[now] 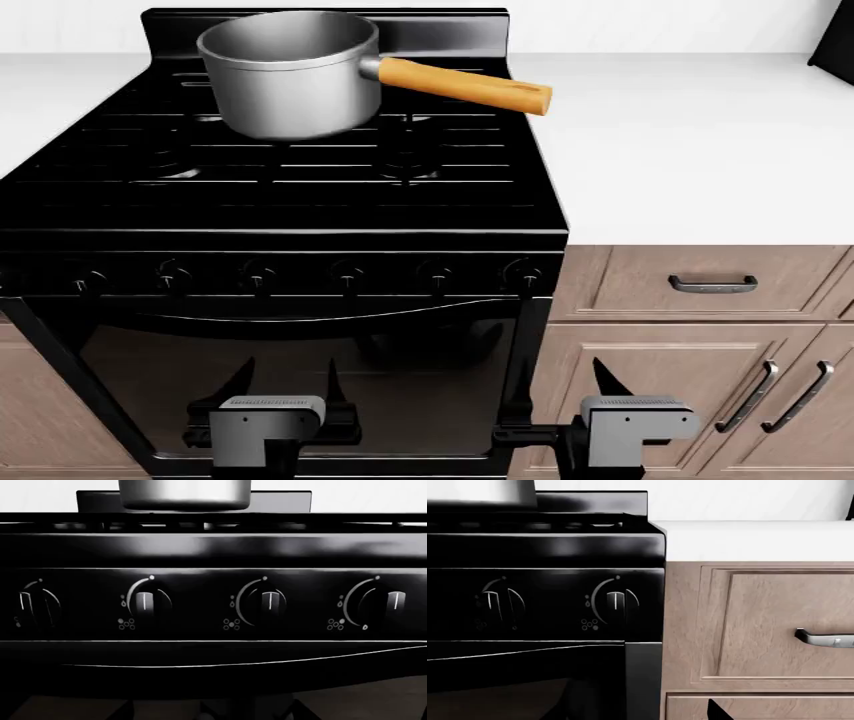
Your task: Turn on the center burner of the stove.
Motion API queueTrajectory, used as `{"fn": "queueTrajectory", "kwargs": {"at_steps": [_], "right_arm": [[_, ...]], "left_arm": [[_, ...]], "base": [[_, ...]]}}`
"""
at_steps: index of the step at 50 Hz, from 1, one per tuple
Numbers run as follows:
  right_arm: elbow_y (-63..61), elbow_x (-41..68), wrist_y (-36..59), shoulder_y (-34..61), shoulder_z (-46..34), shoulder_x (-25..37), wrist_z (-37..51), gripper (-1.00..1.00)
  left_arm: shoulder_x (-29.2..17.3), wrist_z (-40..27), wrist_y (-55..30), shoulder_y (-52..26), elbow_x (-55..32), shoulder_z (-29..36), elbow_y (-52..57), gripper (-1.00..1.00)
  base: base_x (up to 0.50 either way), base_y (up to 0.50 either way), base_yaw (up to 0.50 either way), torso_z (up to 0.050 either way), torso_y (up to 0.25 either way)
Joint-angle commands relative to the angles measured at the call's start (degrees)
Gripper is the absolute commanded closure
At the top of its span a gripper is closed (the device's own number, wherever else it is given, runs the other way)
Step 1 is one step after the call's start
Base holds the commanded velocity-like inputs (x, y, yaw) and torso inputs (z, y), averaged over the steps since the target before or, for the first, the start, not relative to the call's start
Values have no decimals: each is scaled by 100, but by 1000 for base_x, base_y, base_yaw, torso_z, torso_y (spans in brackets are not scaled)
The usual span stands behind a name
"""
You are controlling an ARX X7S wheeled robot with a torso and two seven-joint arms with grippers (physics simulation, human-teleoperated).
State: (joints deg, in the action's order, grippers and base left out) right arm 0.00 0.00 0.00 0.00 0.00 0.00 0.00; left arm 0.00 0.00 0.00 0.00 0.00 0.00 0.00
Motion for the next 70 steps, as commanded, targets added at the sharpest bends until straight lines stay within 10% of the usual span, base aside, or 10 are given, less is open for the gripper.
{"fn": "queueTrajectory", "kwargs": {"at_steps": [1,26,70], "right_arm": [[-243,345,71,-70,-20,73,52,-100],[-1705,51,1045,-240,-436,604,561,-100],[-1700,183,1126,-254,-634,861,853,-100]], "left_arm": [[-87,-120,-55,-5,-103,90,92,-100],[-525,-311,-600,137,-694,33,1205,-100],[-791,-515,-425,195,-854,404,1094,-100]], "base": [[0,0,0,0,0],[0,10,0,0,0],[-52,500,0,0,0]]}}
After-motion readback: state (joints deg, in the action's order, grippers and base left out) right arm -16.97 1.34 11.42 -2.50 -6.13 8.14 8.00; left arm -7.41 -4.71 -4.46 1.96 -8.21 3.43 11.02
